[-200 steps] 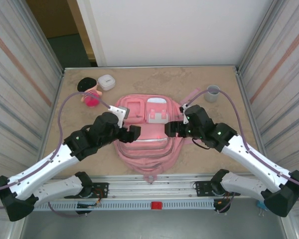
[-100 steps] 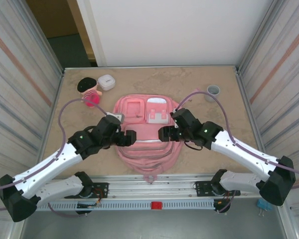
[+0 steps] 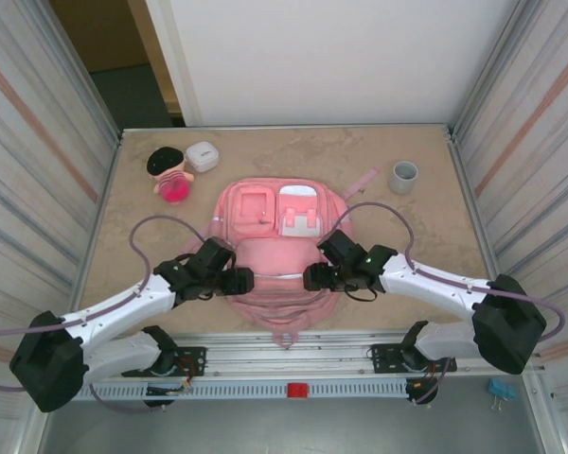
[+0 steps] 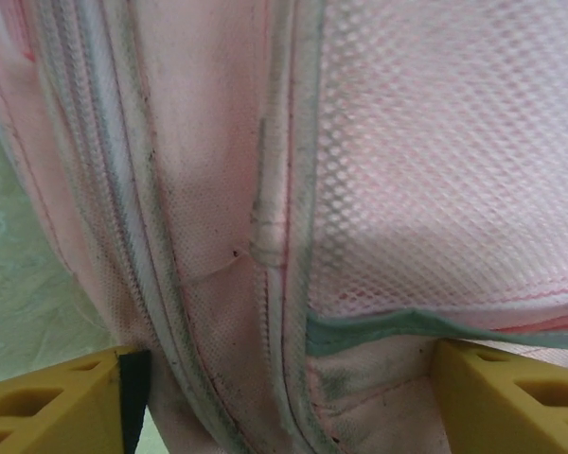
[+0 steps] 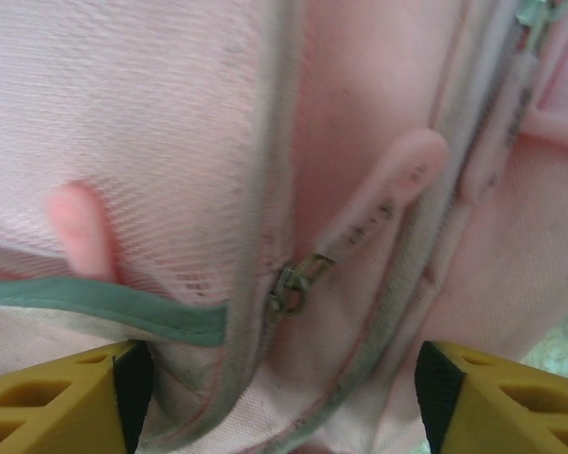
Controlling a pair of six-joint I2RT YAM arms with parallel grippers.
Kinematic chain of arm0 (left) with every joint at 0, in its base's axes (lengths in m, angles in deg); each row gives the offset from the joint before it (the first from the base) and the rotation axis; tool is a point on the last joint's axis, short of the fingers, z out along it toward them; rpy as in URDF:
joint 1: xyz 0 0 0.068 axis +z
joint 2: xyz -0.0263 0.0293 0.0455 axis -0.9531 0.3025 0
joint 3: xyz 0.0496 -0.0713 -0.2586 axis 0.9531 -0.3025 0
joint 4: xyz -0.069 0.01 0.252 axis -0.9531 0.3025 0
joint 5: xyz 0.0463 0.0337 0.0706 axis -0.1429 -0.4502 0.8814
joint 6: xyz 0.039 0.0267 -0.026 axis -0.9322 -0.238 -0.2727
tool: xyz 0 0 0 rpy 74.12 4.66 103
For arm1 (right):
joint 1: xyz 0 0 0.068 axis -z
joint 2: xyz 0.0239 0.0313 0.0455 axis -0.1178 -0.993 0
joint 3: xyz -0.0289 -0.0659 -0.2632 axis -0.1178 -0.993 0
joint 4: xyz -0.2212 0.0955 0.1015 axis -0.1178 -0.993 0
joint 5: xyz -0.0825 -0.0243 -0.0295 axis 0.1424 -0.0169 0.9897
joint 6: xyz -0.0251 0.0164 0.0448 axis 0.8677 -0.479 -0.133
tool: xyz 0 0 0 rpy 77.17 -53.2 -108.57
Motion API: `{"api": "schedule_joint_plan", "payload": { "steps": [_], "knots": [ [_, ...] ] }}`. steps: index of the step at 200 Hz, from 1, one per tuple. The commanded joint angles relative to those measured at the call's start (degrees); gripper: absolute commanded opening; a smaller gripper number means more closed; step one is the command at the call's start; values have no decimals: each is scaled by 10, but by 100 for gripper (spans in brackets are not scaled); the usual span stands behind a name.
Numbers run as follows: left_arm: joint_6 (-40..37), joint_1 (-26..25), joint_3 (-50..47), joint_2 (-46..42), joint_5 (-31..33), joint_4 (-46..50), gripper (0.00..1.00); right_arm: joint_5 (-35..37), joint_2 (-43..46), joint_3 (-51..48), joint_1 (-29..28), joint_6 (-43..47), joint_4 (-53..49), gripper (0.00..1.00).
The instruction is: Pack books, pencil case, and school supplies into a backpack
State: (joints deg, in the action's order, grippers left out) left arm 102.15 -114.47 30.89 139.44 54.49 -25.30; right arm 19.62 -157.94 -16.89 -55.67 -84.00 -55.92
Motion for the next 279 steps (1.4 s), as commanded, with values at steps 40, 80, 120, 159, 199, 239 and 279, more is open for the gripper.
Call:
{"api": "schedule_joint_plan", "payload": {
  "steps": [40, 80, 120, 159, 199, 239, 279],
  "knots": [
    [26, 2, -41, 43, 5, -35, 78, 50, -58, -55, -3, -51, 48, 65],
    [10, 3, 2, 35, -16, -25, 84, 91, -5, -4, -20, -29, -5, 71],
    [-4, 3, 52, -65, 21, 51, 91, 92, 116, 30, -4, 3, -73, 79],
    [-7, 36, 23, -117, 15, 54, 93, -32, 154, -21, 61, 6, 2, 80],
    [-7, 104, -38, -53, -90, -69, 81, -102, 90, -75, 76, -7, 117, 77],
    [-18, 105, -44, 44, -75, -112, 67, -78, -25, -100, 92, -32, 170, 50],
    [-9, 105, -56, 66, -76, -154, 62, -43, -29, -94, 94, -26, 173, 43]
  ]
}}
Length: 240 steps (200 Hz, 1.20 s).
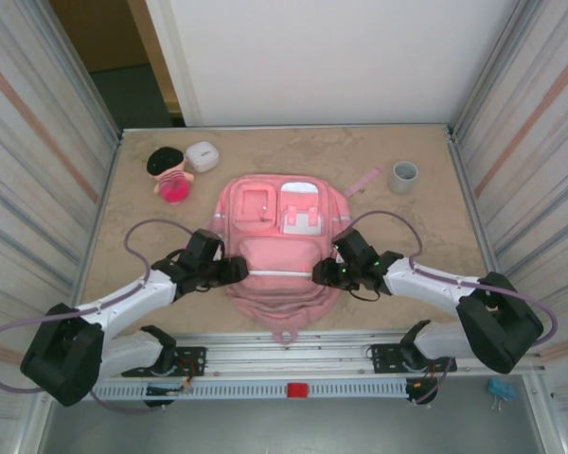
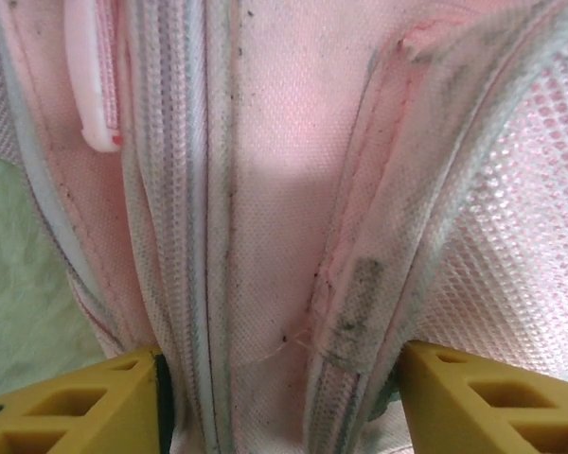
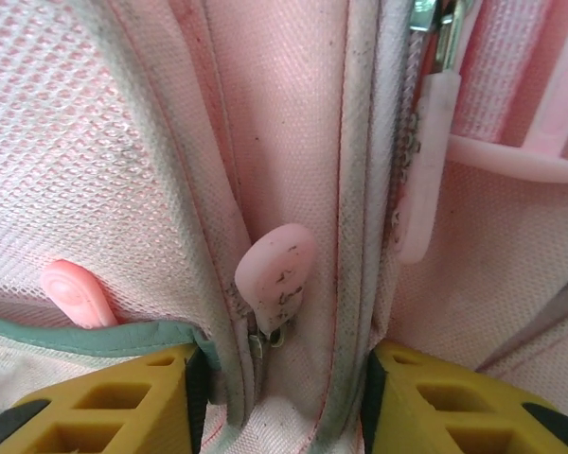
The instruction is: Pack books, pencil case, and school supplies into a backpack
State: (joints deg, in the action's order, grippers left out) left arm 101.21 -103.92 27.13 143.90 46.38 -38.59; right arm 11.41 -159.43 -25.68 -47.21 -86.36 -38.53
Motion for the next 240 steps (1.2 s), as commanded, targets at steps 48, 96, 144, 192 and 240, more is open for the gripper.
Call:
{"api": "schedule_joint_plan", "payload": {
  "steps": [48, 96, 144, 192, 240],
  "knots": [
    [-29, 4, 46, 69, 31, -27, 64, 13, -27, 14, 92, 42, 27, 43],
    [-60, 66, 155, 198, -20, -58, 65, -19, -102, 70, 157, 85, 56, 43],
    [-71, 84, 229, 303, -41, -71, 66, -59, -199, 124, 209, 107, 92, 44],
    [-64, 89, 254, 357, -38, -87, 67, -63, -229, 156, 209, 128, 80, 47],
    [-79, 90, 287, 278, -12, -25, 74, -42, -146, 179, 209, 149, 11, 54]
  ]
}}
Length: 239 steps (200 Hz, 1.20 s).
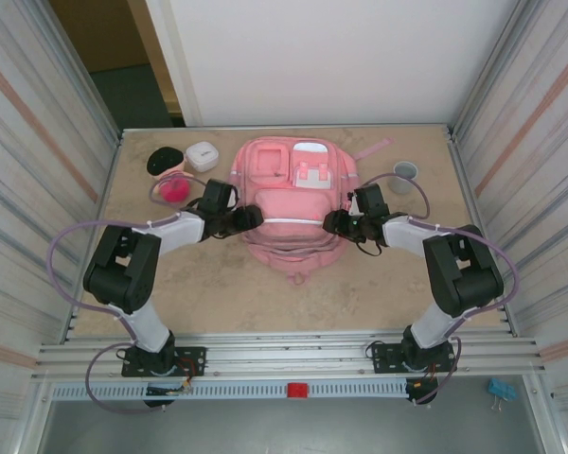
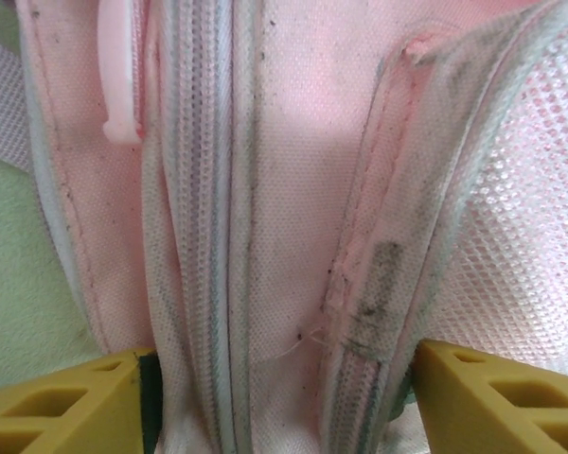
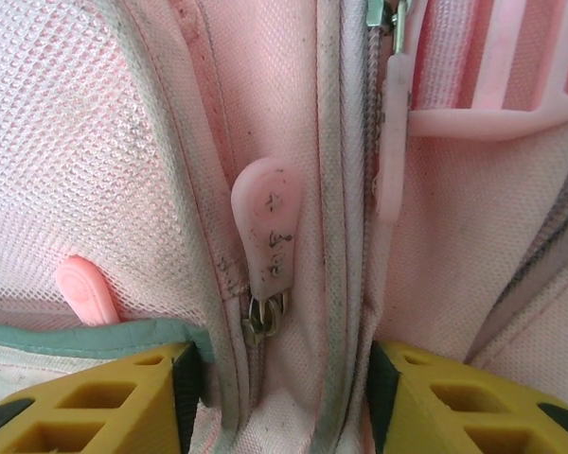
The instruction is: Pack books, pencil case, and school supplies into a backpack
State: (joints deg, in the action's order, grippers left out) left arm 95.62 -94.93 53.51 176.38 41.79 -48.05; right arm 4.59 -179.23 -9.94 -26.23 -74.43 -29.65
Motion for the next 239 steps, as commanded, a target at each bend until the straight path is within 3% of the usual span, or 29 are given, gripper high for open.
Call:
{"api": "schedule_joint_plan", "payload": {
  "steps": [1, 65, 110, 116, 118, 121, 160, 196, 219, 239],
  "knots": [
    [-24, 1, 24, -49, 36, 72, 74, 28, 55, 23, 0, 30, -81, 54],
    [-120, 0, 74, -304, 151, 186, 96, 110, 278, 110, 0, 104, -253, 65],
    [-249, 1, -37, -492, 275, 116, 99, 213, 430, 107, 0, 163, -264, 77],
    [-267, 0, -63, -517, 290, 95, 98, 235, 450, 96, 1, 173, -255, 82],
    [-273, 0, -73, -525, 296, 88, 99, 241, 456, 90, 2, 176, -252, 95],
    [-283, 0, -86, -536, 302, 79, 99, 251, 465, 83, 2, 180, -247, 100],
    [-375, 0, -253, -638, 366, -55, 99, 320, 548, -44, 33, 225, -140, 99],
    [-430, 2, -381, -641, 383, -202, 99, 260, 553, -177, 94, 271, -4, 99],
    [-479, 21, -463, -607, 345, -332, 99, 227, 520, -262, 125, 301, 113, 99],
    [-441, 81, -493, -571, 297, -370, 99, 206, 468, -315, 147, 323, 210, 99]
  ]
}}
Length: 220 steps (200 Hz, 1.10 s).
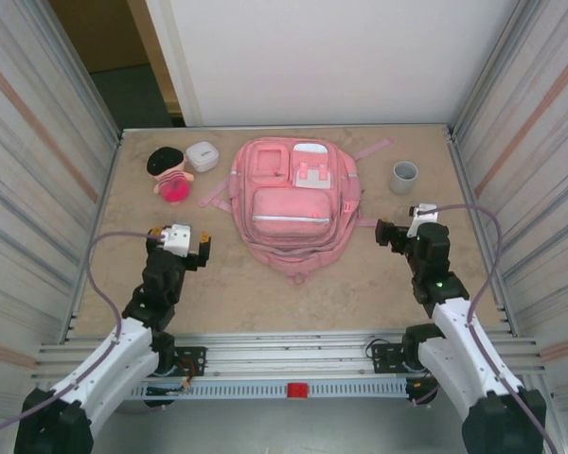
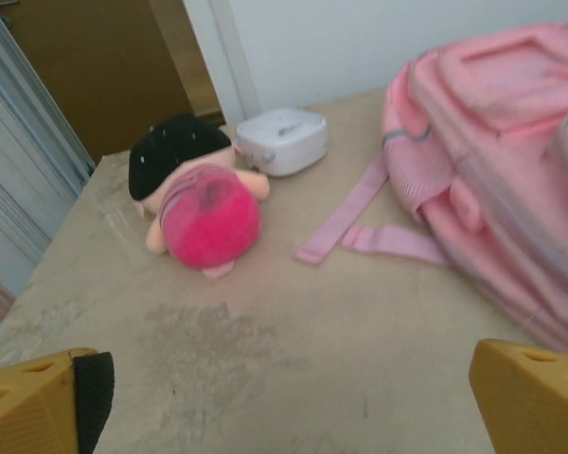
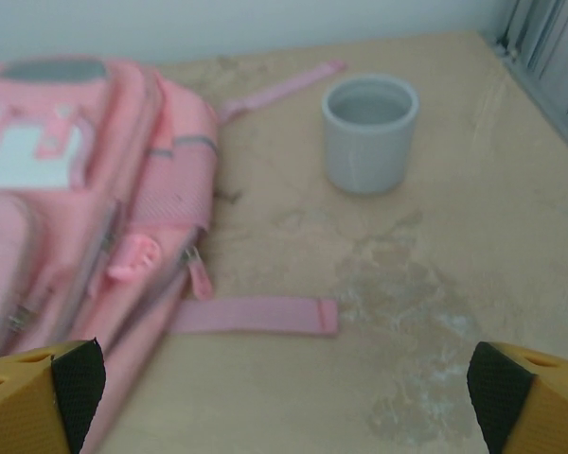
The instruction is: Pack books, pencil case, and school supplies into a backpack
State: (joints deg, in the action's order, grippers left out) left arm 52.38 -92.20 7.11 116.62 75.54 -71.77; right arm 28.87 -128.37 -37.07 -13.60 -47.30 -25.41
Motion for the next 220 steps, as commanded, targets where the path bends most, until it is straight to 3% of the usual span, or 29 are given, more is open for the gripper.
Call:
{"api": "schedule_joint_plan", "payload": {
  "steps": [1, 20, 36, 92, 105, 116, 129, 142, 153, 165, 176, 220],
  "knots": [
    [-7, 58, -30, 29, -44, -133, 99, -38, -44, -45, 21, 52, 171, 99],
    [38, 136, -50, 70, -122, -176, 99, -51, -107, -65, 40, 55, 227, 99],
    [43, 165, -56, 98, -159, -224, 99, -56, -165, -81, 47, 60, 294, 99],
    [33, 172, 8, 338, -208, -387, 99, -90, -308, -53, 50, 101, 437, 99],
    [29, 174, 31, 437, -239, -436, 99, -99, -351, -51, 57, 91, 483, 99],
    [21, 174, 58, 525, -227, -513, 99, -107, -408, -54, 60, 90, 545, 99],
    [54, 189, 101, 452, -229, -306, 99, -115, -456, -47, 70, 81, 583, 99],
    [83, 195, 133, 499, -153, -322, 99, -103, -448, -8, 74, 70, 483, 99],
    [77, 173, 153, 476, -128, -241, 99, -112, -458, 32, 96, 40, 429, 99],
    [73, 173, 140, 494, -110, -302, 99, -124, -452, 28, 115, 26, 427, 99],
    [82, 172, 146, 478, -111, -257, 99, -107, -458, 31, 104, 32, 431, 99],
    [78, 172, 145, 484, -108, -271, 99, -103, -455, 33, 102, 33, 424, 99]
  ]
}}
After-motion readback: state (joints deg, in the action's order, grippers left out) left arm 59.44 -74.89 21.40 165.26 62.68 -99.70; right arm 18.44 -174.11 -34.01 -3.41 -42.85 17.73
